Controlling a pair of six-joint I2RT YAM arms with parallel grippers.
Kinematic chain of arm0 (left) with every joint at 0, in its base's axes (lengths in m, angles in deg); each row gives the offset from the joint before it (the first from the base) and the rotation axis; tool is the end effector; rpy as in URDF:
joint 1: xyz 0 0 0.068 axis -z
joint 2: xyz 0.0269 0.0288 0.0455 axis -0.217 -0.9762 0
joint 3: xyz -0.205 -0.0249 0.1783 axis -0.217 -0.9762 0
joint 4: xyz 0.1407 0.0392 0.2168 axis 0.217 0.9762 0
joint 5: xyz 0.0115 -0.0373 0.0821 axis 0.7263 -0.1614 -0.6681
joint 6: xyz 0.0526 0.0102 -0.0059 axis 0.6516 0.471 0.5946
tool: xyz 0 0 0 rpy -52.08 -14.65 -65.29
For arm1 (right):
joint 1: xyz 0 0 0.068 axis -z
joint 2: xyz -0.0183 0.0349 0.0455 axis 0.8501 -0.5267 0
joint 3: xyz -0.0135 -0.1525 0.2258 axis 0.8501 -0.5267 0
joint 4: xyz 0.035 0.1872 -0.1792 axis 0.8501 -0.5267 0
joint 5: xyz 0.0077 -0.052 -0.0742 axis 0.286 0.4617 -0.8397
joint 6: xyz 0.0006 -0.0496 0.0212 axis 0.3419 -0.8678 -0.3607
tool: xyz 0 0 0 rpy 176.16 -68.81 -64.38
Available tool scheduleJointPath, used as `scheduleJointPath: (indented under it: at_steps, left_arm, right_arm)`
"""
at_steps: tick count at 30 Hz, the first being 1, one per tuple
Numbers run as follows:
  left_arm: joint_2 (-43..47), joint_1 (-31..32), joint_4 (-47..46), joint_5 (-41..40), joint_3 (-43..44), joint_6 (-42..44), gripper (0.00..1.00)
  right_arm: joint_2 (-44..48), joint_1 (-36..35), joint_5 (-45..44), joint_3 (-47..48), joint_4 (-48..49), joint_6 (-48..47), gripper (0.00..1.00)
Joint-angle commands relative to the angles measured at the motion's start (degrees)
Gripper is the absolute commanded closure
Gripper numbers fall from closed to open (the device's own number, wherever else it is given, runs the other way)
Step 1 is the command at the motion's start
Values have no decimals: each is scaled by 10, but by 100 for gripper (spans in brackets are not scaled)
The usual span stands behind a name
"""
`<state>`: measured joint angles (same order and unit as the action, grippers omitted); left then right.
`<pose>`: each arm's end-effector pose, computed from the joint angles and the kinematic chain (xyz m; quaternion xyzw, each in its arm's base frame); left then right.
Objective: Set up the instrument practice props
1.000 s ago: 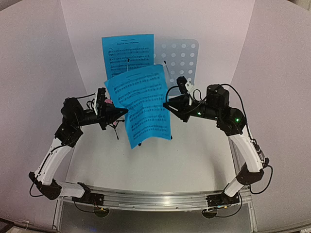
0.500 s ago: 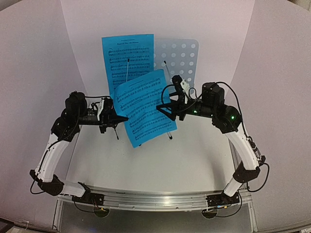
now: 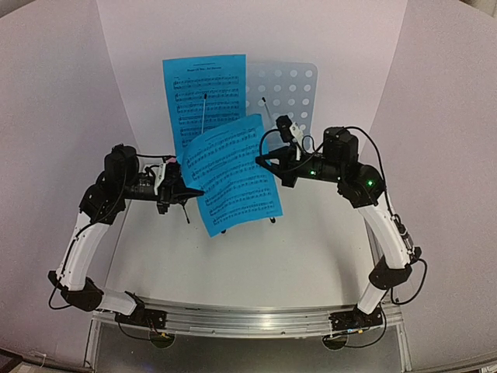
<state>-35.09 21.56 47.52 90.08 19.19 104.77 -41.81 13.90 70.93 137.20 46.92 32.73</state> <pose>0.1815 -0.1572 0.5193 0.6082 0.4578 -0.3736 0.5301 0.2315 0.2451 0.5576 -0.3651 0.6367 0.4098 0.5417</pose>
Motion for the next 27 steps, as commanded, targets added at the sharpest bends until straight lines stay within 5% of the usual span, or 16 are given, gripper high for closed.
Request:
scheduleJointPath:
  at_steps: [1,5,9,20,27]
  left_arm:
    - [7,0,-68,-21,2,-63,94]
    - [17,0,-149,-35,-33,-127,69]
    - [16,0,-210,-48,-48,-166,61]
    - [-20,0,-342,-68,-32,-266,64]
    - [-50,1,-330,-84,6,-311,94]
  right_arm:
    - [-5,9,47,34,25,24,100]
    - [-9,24,77,50,66,76,100]
    - [-6,36,104,45,126,124,100]
    - [-8,59,124,36,201,203,100]
    - [-16,72,128,37,210,234,100]
